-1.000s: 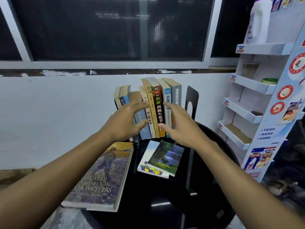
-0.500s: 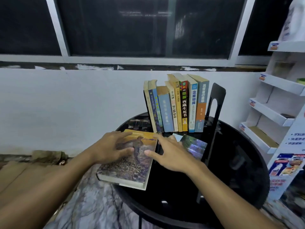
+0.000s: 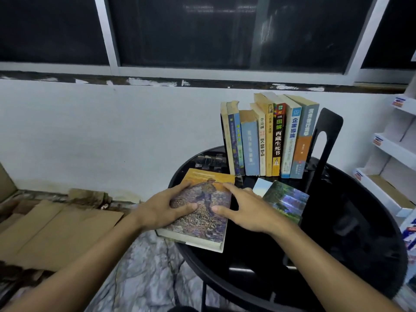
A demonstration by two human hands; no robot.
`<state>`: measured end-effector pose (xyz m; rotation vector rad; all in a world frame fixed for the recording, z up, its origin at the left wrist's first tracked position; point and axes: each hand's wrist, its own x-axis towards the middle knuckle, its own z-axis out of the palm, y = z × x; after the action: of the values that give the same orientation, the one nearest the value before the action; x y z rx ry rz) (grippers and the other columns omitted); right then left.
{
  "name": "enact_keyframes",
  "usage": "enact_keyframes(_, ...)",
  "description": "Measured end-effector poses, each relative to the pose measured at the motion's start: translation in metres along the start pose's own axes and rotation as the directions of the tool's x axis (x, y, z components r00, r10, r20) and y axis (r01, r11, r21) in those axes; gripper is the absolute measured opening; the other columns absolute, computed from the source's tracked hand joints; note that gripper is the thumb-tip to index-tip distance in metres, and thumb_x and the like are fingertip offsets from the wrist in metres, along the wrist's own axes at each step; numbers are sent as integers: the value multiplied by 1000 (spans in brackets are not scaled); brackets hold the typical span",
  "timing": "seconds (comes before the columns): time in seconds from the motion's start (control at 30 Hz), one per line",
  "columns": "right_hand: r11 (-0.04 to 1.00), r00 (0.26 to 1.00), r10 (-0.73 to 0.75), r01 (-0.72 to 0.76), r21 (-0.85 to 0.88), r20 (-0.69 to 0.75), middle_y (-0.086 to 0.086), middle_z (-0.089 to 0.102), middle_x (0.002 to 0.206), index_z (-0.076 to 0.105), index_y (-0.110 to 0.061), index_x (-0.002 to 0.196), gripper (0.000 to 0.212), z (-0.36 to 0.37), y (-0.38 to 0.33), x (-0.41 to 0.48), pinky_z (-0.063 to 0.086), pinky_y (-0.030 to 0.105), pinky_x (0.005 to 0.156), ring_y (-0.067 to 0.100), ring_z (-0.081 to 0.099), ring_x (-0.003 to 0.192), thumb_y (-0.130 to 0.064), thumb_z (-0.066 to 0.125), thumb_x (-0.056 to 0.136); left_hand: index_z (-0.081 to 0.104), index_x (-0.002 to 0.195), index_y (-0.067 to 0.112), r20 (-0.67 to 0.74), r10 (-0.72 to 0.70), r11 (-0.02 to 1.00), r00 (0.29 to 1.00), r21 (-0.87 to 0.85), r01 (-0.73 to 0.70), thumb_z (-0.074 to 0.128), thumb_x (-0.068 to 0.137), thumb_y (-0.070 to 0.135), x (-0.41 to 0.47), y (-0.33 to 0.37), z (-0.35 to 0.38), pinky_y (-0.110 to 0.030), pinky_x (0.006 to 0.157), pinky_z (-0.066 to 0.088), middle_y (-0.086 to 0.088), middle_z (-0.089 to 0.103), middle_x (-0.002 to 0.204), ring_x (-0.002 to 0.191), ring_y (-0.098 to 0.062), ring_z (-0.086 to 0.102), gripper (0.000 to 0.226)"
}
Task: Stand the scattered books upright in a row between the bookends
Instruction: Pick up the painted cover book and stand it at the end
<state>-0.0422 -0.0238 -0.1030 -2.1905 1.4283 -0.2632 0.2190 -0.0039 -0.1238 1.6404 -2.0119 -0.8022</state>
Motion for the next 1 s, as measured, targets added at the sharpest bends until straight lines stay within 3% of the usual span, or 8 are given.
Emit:
enact_keyframes(0.07, 999, 1000, -29, 29, 16, -1, 0, 42, 155, 15, -36, 160, 86, 0, -1, -1, 30, 43, 116, 25, 28, 146, -69, 54, 90, 32, 154, 42, -25, -5, 997, 1000, -82, 3, 66, 68, 82, 1, -3, 1, -27, 111, 43, 17, 46, 151, 129, -1, 52, 102)
enact_keyframes(0.17, 997, 999, -53, 54, 52, -10, -3, 35, 161, 15, -33, 161, 86, 0, -1, -3, 26, 38, 116, 20, 24, 149, -64, 57, 92, 37, 155, 28, -83, -17, 981, 996, -195, 0, 78, 69, 62, 3, -1, 5, -25, 108, 46, 8, 53, 147, 127, -6, 56, 101)
enact_keyframes(0.23, 996, 998, -64, 65, 60, -23, -5, 27, 165, 13, -31, 162, 90, 1, 0, -3, 23, 38, 119, 18, 20, 152, -64, 58, 91, 40, 153, 27, -118, -25, 970, 993, -241, -4, 82, 67, 57, 5, -2, 8, -34, 112, 45, 6, 52, 149, 131, -10, 54, 101)
enact_keyframes(0.43, 986, 987, -114, 126, 105, -111, -7, 27, 164, 14, -37, 161, 93, -5, 0, -5, 21, 38, 121, 14, 21, 151, -60, 67, 88, 55, 134, 51, -237, -44, 915, 971, -400, -56, 90, 59, 54, 2, -5, 5, -43, 98, 56, 1, 61, 135, 118, -20, 65, 83)
enact_keyframes(0.63, 953, 946, -233, 269, 143, -224, -18, 20, 164, 17, -43, 159, 94, -18, -2, -1, 15, 34, 123, 1, 17, 149, -50, 75, 85, 53, 135, 56, -343, 27, 891, 939, -418, -178, 88, 68, 29, -11, 7, -20, -38, 90, 60, -4, 56, 137, 111, -21, 68, 80)
enact_keyframes(0.83, 922, 891, -319, 370, 110, -324, -18, 15, 164, 18, -55, 154, 89, -25, -3, 5, 9, 29, 119, -5, 13, 144, -36, 76, 89, 49, 140, 54, -456, 153, 874, 877, -351, -335, 84, 76, 16, -20, 25, -32, -38, 95, 58, 6, 56, 141, 107, -20, 69, 82)
enact_keyframes(0.97, 899, 810, -399, 438, -9, -429, -19, 26, 149, 19, -49, 156, 90, -28, -5, 15, 7, 2, 111, -13, 22, 132, -28, 76, 90, 51, 142, 47, -527, 215, 855, 822, -306, -419, 78, 81, 14, -26, 31, -27, -25, 93, 56, 21, 51, 137, 111, -9, 62, 74)
enact_keyframes(1.0, 898, 798, -406, 439, -34, -445, -15, 28, 148, 18, -48, 156, 91, -28, -5, 17, 10, 3, 111, -13, 23, 129, -27, 77, 90, 52, 142, 45, -540, 232, 853, 809, -286, -436, 78, 82, 14, -27, 31, -25, -24, 93, 56, 18, 52, 135, 111, -10, 61, 72)
